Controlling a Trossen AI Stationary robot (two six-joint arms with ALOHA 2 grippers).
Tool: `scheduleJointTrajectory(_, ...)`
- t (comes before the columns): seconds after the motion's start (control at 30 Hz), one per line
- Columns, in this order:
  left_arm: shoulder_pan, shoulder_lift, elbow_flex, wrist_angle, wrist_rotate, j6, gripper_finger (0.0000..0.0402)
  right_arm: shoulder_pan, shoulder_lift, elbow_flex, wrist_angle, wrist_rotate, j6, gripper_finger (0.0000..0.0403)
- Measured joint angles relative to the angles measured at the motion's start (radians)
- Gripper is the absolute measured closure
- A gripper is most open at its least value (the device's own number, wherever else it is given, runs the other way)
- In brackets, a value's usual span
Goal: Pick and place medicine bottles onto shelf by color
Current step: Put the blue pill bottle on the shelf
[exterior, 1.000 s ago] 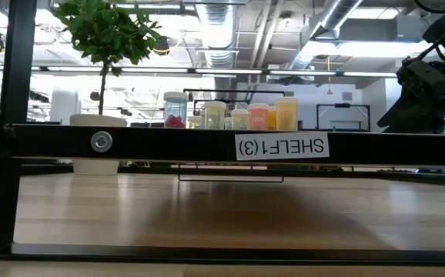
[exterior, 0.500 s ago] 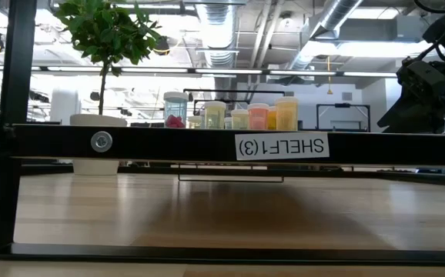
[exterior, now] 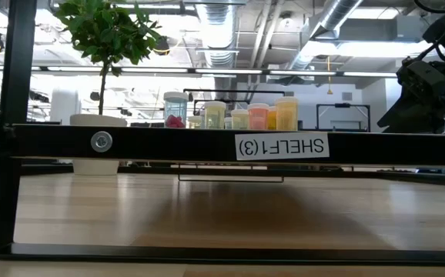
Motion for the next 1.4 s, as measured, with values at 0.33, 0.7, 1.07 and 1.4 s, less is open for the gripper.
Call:
scheduleJointTrajectory(0.33,0.000,-0.001,0.001,-0.022,0.023,0.004,0.0299,0.000,0.000,0.000,0.000,0.000,0.000,0.0168)
scheduleJointTrajectory(0.7,0.022,-0.003,0.043,-0.113,0.026,0.064,0.0298,0.000,0.000,0.000,0.000,0.000,0.000,0.0168)
scheduleJointTrajectory(1.07,0.221,-0.012,0.270,-0.349,0.022,0.375,0.0301,0.000,0.000,0.000,0.000,0.000,0.000,0.0168)
scheduleJointTrajectory(1.4,0.406,0.112,0.457,-0.359,0.149,0.499,0.0297,0.000,0.000,0.000,0.000,0.000,0.000,0.0168)
